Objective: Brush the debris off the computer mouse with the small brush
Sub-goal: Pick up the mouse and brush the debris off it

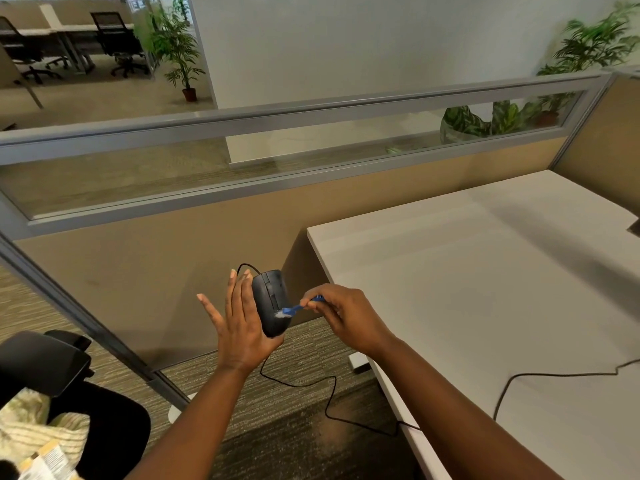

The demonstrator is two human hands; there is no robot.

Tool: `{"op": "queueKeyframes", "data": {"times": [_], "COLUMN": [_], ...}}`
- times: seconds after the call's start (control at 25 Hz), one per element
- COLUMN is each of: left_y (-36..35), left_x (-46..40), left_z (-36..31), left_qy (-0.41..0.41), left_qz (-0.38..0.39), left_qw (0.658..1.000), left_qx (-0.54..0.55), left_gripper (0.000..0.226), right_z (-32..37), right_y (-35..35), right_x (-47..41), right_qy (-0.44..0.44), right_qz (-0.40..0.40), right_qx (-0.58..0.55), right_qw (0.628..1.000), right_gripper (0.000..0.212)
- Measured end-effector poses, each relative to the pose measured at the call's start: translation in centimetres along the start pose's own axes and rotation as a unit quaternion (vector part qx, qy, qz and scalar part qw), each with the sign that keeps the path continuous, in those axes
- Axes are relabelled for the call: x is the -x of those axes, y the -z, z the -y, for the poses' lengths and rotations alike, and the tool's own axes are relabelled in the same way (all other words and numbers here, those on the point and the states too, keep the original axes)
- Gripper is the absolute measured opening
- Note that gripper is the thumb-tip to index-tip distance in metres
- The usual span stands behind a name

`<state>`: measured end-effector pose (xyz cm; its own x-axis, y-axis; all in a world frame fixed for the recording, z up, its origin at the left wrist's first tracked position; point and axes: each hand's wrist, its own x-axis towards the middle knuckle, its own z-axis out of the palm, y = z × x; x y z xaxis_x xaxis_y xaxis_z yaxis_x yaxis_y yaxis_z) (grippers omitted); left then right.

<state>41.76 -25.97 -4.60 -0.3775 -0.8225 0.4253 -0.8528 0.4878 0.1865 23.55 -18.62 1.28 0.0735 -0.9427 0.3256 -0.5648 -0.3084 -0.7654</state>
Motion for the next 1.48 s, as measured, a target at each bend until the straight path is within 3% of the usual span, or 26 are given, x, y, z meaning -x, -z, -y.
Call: {"op": "queueKeyframes", "data": {"times": [0.12,0.24,0.32,0.48,0.64,0.76,0.88,0.96,1.12,1.32,1.48], "left_y": [-0.1,0.0,0.0,0.1,0.0,0.1,0.2,0.2,0.0,-0.5,-0.7], "left_x": [0.0,0.1,0.0,-0.1,-0.2,-0.3,-0.1,0.1,0.3,0.6,0.7], "left_z": [0.3,0.1,0.1,0.0,-0.6,-0.7,-0.4,-0.3,-0.2,-0.3,-0.5], "left_qy": [-0.003,-0.011,-0.011,-0.005,0.018,0.049,0.049,0.051,0.038,0.001,-0.003], "left_qz": [0.004,0.005,0.008,0.015,0.026,0.023,0.032,0.039,0.048,0.049,0.045], "left_qw": [1.000,1.000,1.000,1.000,0.999,0.998,0.998,0.997,0.998,0.999,0.999], "left_qx": [0.000,-0.008,-0.007,-0.002,0.025,0.040,0.036,0.038,0.029,0.022,0.017], "left_gripper": [0.119,0.110,0.110,0.127,0.130,0.134,0.133,0.132,0.127,0.119,0.117], "right_z": [0.0,0.2,0.1,0.3,0.8,0.6,0.4,0.4,0.7,1.5,1.6], "right_y": [0.1,0.0,-0.2,0.2,-0.3,-0.7,-0.4,-0.2,0.0,-0.6,-1.1], "right_x": [0.1,0.0,0.0,0.0,0.0,0.3,0.3,0.1,-0.5,-0.8,-0.8], "right_qy": [-0.006,-0.011,-0.028,-0.015,0.091,0.115,0.112,0.093,0.051,0.131,0.127], "right_qz": [-0.046,-0.032,-0.036,-0.119,-0.053,0.004,0.040,0.035,-0.049,-0.046,0.004], "right_qx": [-0.024,-0.064,-0.034,-0.006,0.012,0.061,0.038,0.007,-0.051,0.089,0.111], "right_qw": [0.999,0.997,0.998,0.993,0.994,0.991,0.992,0.995,0.996,0.986,0.986], "right_gripper": [0.016,0.016,0.015,0.016,0.021,0.024,0.021,0.017,0.015,0.024,0.024]}}
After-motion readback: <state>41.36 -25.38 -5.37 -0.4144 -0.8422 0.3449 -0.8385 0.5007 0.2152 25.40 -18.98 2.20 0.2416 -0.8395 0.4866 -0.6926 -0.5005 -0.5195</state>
